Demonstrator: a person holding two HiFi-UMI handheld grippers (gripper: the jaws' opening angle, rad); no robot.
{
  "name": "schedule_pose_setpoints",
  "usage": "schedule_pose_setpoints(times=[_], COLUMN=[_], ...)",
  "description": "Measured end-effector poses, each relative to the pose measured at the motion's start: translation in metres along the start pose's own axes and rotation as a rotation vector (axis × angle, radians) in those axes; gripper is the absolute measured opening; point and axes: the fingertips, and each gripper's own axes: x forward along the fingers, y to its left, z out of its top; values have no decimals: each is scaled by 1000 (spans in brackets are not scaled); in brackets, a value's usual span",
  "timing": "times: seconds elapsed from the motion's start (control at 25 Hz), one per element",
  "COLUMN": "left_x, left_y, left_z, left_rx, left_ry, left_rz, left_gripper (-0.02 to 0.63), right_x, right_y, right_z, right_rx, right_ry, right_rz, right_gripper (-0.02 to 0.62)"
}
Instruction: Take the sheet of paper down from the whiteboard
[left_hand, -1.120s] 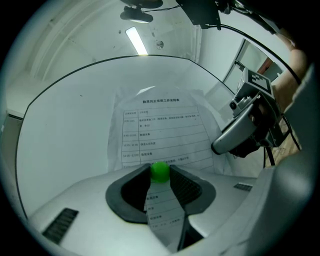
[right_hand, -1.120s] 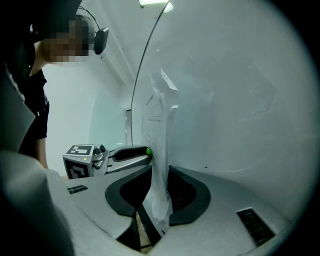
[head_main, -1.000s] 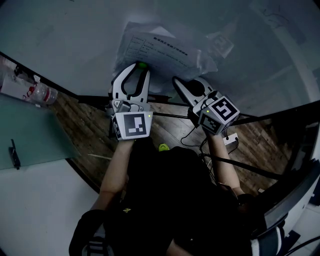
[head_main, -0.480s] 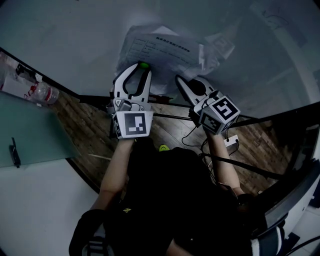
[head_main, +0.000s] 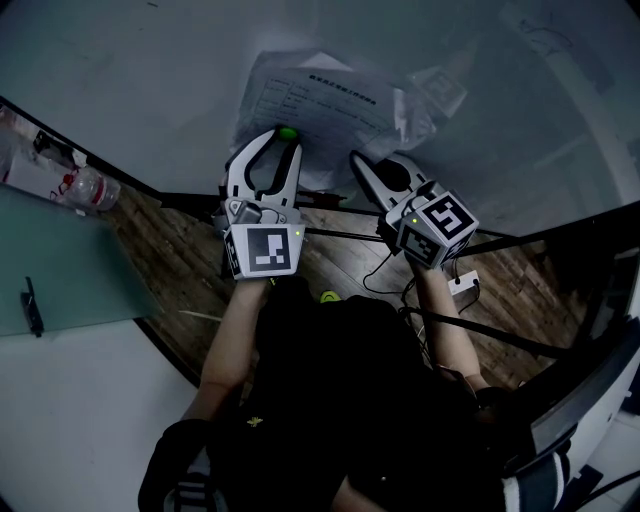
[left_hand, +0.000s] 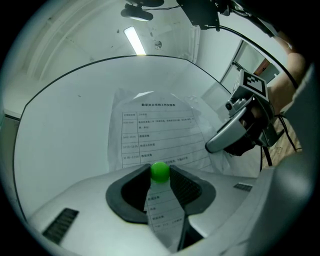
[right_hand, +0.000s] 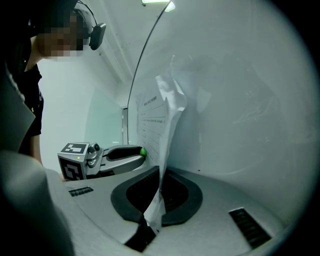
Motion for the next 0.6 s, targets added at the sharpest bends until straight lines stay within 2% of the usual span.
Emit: schedule_pose_setpoints(times=[0.2,0.44,0.6], left_x=[-9,-24,-34], left_y=[-2,-9,-13], left_z=[2,6,0], left_rx=[-8,-121,-153], left_ry=[-5,-54,-50], left_rz=[-4,-70,-96], left_gripper=[141,141,141], right_x=[1,1,1], right_y=[-2,-4,-4], right_z=[-1,-2,-3], right_rx=[9,14,17], right_ry=[4,8,12], right_rz=[-6,-9,-4], right_gripper=[28,28,28])
